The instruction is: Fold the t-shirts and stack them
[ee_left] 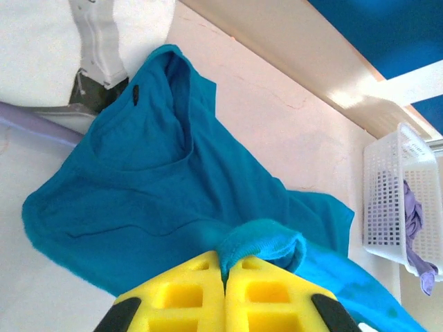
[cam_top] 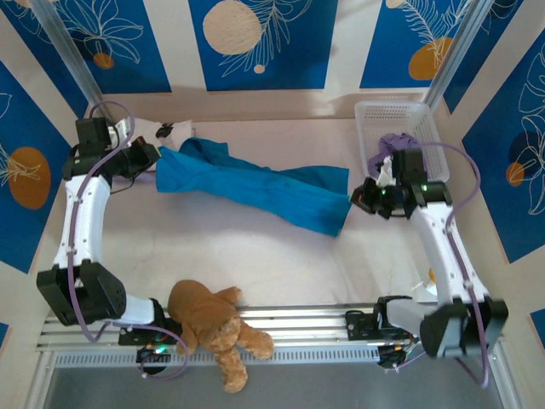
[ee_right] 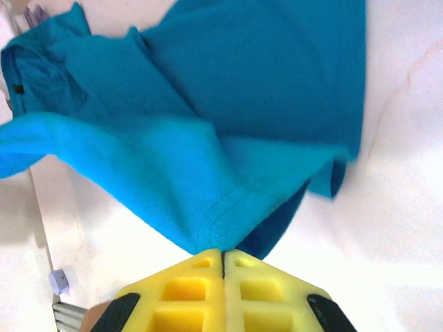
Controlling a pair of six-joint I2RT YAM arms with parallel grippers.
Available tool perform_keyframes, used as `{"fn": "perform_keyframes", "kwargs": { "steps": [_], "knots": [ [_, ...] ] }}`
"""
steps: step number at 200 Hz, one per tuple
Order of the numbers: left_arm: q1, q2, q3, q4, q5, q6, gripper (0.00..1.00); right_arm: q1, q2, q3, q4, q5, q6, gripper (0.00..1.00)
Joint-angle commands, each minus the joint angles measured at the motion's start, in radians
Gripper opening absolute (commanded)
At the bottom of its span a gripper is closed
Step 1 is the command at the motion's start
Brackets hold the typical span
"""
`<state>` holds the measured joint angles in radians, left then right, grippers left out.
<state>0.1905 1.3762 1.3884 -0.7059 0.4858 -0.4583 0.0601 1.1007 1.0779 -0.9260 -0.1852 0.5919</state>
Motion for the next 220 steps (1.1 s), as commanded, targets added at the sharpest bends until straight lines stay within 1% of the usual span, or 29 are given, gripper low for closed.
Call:
{"fn": "perform_keyframes", "kwargs": {
  "steps": [1, 30, 41, 45, 53, 57, 64, 70, 94, 112, 161, 182, 220],
  "knots": [
    [0.021, -0.066, -0.109, -0.121, -0.048, 0.052, 0.0, 0.079, -0.107, -0.161, -0.152, 0.025, 0.139, 0.0],
    [0.033, -0.119, -0.273, -0.191, -0.107, 0.118, 0.0, 0.246, -0.212, -0.361, -0.185, 0.068, 0.341, 0.0],
    [0.035, -0.134, -0.315, -0.211, -0.118, 0.135, 0.0, 0.285, -0.229, -0.41, -0.18, 0.059, 0.384, 0.0],
    [0.034, -0.137, -0.327, -0.218, -0.121, 0.14, 0.0, 0.298, -0.232, -0.425, -0.175, 0.051, 0.395, 0.07],
    [0.034, -0.143, -0.345, -0.231, -0.126, 0.148, 0.0, 0.316, -0.242, -0.441, -0.171, 0.043, 0.414, 0.28],
    [0.036, -0.146, -0.354, -0.236, -0.129, 0.151, 0.0, 0.328, -0.247, -0.445, -0.171, 0.045, 0.421, 0.35],
    [0.035, -0.15, -0.365, -0.243, -0.13, 0.157, 0.0, 0.347, -0.259, -0.444, -0.173, 0.056, 0.433, 0.4],
    [0.035, -0.152, -0.373, -0.247, -0.133, 0.158, 0.0, 0.356, -0.264, -0.44, -0.178, 0.066, 0.44, 0.42],
    [0.035, -0.156, -0.399, -0.247, -0.128, 0.162, 0.0, 0.359, -0.266, -0.445, -0.147, 0.056, 0.432, 0.43],
    [0.034, -0.152, -0.402, -0.247, -0.128, 0.167, 0.0, 0.359, -0.25, -0.469, -0.085, 0.033, 0.428, 0.43],
    [0.035, -0.147, -0.407, -0.233, -0.117, 0.162, 0.0, 0.349, -0.155, -0.516, 0.011, 0.032, 0.395, 0.41],
    [0.036, -0.146, -0.413, -0.228, -0.116, 0.163, 0.0, 0.349, -0.114, -0.532, 0.05, 0.007, 0.374, 0.42],
    [0.035, -0.142, -0.415, -0.227, -0.128, 0.163, 0.0, 0.363, -0.063, -0.554, 0.083, 0.023, 0.378, 0.43]
  ]
}}
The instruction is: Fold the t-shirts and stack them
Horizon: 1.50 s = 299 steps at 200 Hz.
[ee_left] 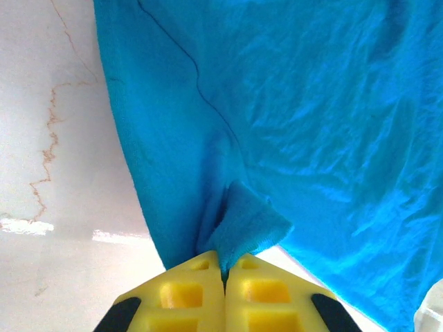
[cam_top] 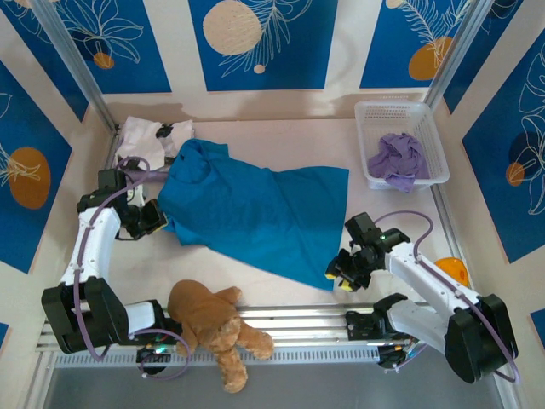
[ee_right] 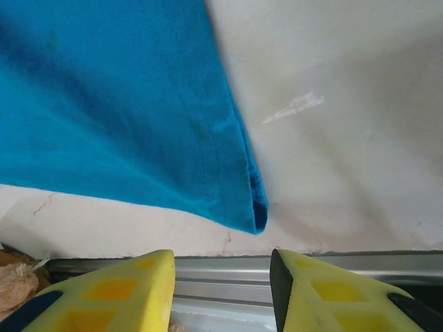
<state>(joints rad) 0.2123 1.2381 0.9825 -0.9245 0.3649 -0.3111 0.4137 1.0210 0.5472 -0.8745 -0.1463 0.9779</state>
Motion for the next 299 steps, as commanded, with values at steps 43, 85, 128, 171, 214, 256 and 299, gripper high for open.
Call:
{"fn": "perform_keyframes", "kwargs": {
  "steps": [43, 85, 128, 171, 214, 256, 299],
  "knots": [
    [0.013, 0.009, -0.005, -0.002, -0.007, 0.019, 0.0, 0.008, 0.033, -0.042, 0.067, -0.007, -0.003, 0.39],
    [0.013, 0.015, -0.005, 0.001, -0.007, 0.019, 0.0, 0.008, 0.052, -0.056, 0.098, -0.014, 0.001, 0.37],
    [0.013, 0.012, -0.004, 0.0, -0.006, 0.019, 0.0, 0.008, 0.084, -0.06, 0.132, -0.005, 0.005, 0.36],
    [0.013, 0.008, -0.004, -0.002, -0.005, 0.017, 0.0, 0.005, 0.099, -0.07, 0.159, -0.01, 0.006, 0.32],
    [0.013, 0.007, 0.002, 0.0, 0.005, 0.015, 0.0, -0.006, 0.077, -0.082, 0.168, -0.027, 0.004, 0.07],
    [0.012, -0.028, 0.04, 0.038, 0.058, 0.013, 0.0, -0.047, -0.039, -0.019, 0.144, -0.042, 0.001, 0.0],
    [0.013, -0.016, 0.243, 0.118, 0.111, -0.046, 0.0, -0.174, -0.129, 0.273, 0.066, -0.031, -0.066, 0.0]
  ]
}}
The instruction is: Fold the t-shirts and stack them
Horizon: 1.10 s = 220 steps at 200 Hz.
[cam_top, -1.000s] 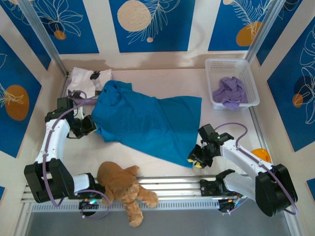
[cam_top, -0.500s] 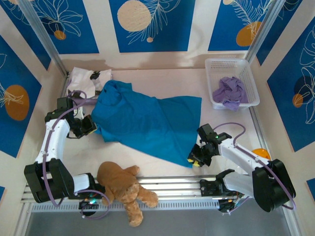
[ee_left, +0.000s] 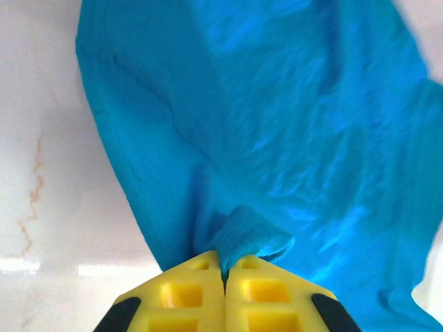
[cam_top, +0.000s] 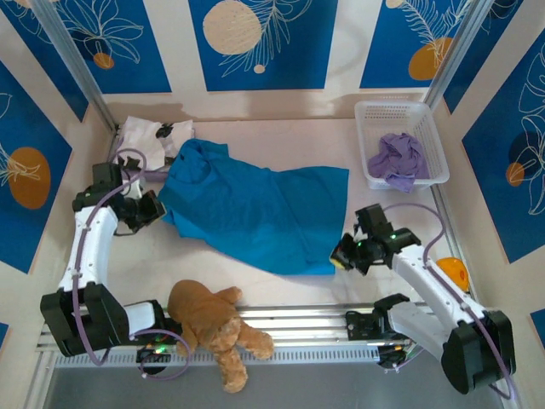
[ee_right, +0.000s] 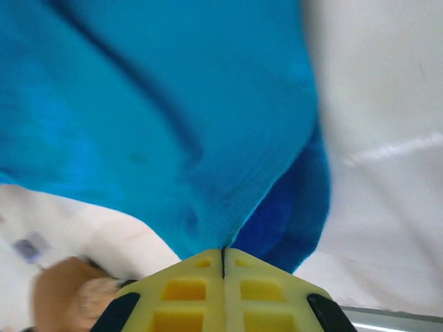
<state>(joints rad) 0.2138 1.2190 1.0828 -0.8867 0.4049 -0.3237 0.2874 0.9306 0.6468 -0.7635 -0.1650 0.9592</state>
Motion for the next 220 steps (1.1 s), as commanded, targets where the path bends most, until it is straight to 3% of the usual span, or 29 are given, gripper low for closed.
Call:
{"fn": "perform_keyframes", "kwargs": {
  "steps": [1, 54, 78, 103, 134, 220],
  "knots": [
    [0.011, 0.005, 0.149, 0.082, 0.074, -0.035, 0.0, -0.049, -0.039, 0.184, -0.046, -0.012, -0.049, 0.0],
    [0.01, 0.119, 0.469, 0.198, 0.191, -0.086, 0.0, -0.091, 0.071, 0.727, -0.125, 0.035, -0.14, 0.0],
    [0.01, 0.142, 0.617, 0.262, 0.237, -0.124, 0.0, -0.092, 0.114, 0.897, -0.133, 0.095, -0.186, 0.0],
    [0.01, 0.151, 0.719, 0.303, 0.209, -0.179, 0.0, -0.093, 0.122, 1.015, -0.105, 0.162, -0.221, 0.0],
    [0.009, 0.083, 0.696, 0.542, 0.121, -0.334, 0.0, -0.094, 0.12, 1.118, -0.075, 0.246, -0.272, 0.0],
    [0.006, 0.047, 0.974, 0.548, -0.079, -0.22, 0.0, -0.09, 0.097, 1.29, 0.095, 0.422, -0.471, 0.0]
  ]
}}
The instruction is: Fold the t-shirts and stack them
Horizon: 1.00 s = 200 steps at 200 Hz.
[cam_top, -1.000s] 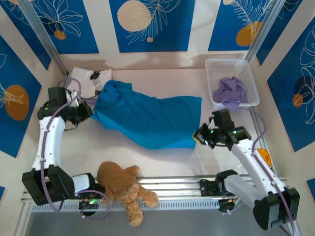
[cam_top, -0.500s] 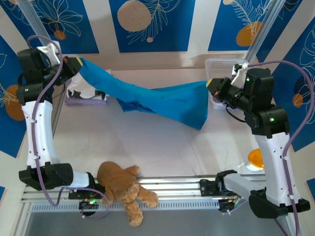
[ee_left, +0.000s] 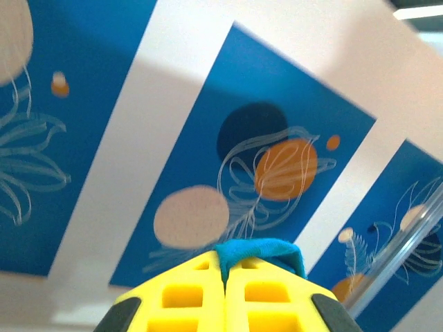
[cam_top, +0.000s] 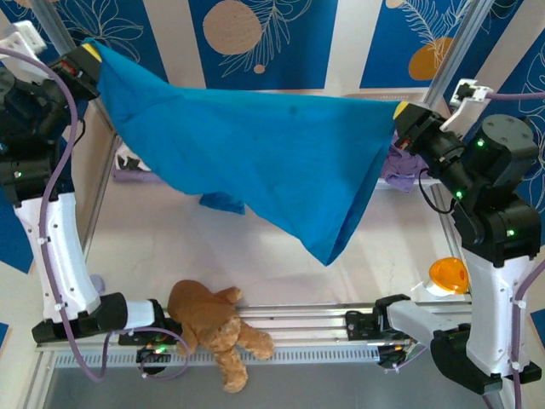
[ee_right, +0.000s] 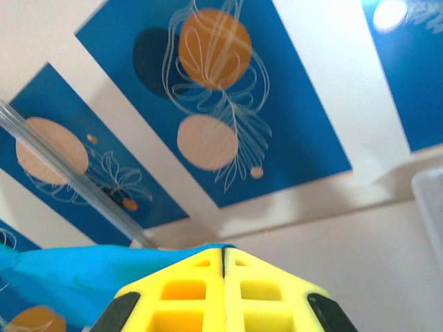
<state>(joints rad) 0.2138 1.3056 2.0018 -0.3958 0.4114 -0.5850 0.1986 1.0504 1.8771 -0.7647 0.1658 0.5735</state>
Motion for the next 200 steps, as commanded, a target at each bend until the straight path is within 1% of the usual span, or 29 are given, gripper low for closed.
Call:
{"fn": "perform_keyframes", "kwargs": {
  "steps": [1, 19, 40, 59, 81, 100, 116, 144, 169, 200],
  "knots": [
    [0.006, -0.041, 0.056, 0.056, -0.087, 0.043, 0.0, -0.001, -0.024, 0.061, 0.098, 0.093, -0.089, 0.0],
    [0.006, -0.066, 0.06, 0.058, -0.105, 0.057, 0.0, -0.001, -0.046, 0.064, 0.113, 0.112, -0.106, 0.0],
    [0.006, -0.1, 0.043, 0.076, -0.116, 0.082, 0.0, -0.001, -0.07, 0.039, 0.116, 0.097, -0.107, 0.0],
    [0.006, -0.12, 0.02, 0.105, -0.093, 0.078, 0.0, 0.001, -0.084, 0.007, 0.125, 0.036, -0.096, 0.0],
    [0.006, -0.135, 0.019, 0.103, -0.065, 0.073, 0.0, 0.001, -0.085, 0.022, 0.121, -0.014, -0.071, 0.0],
    [0.005, -0.149, 0.021, 0.094, -0.057, 0.072, 0.0, 0.0, -0.066, 0.08, 0.064, -0.042, -0.05, 0.0],
    [0.005, -0.156, 0.02, 0.075, -0.051, 0.081, 0.0, 0.001, -0.062, 0.105, 0.002, -0.039, -0.032, 0.0],
    [0.004, -0.17, -0.018, 0.056, -0.043, 0.095, 0.0, 0.0, -0.102, 0.037, -0.009, -0.029, -0.019, 0.0],
    [0.005, -0.179, -0.086, 0.047, -0.028, 0.105, 0.0, 0.001, -0.095, -0.001, -0.101, -0.023, -0.001, 0.0],
    [0.003, -0.212, -0.251, 0.076, -0.011, 0.111, 0.0, -0.001, -0.135, -0.22, -0.12, -0.011, 0.076, 0.0]
  ]
}}
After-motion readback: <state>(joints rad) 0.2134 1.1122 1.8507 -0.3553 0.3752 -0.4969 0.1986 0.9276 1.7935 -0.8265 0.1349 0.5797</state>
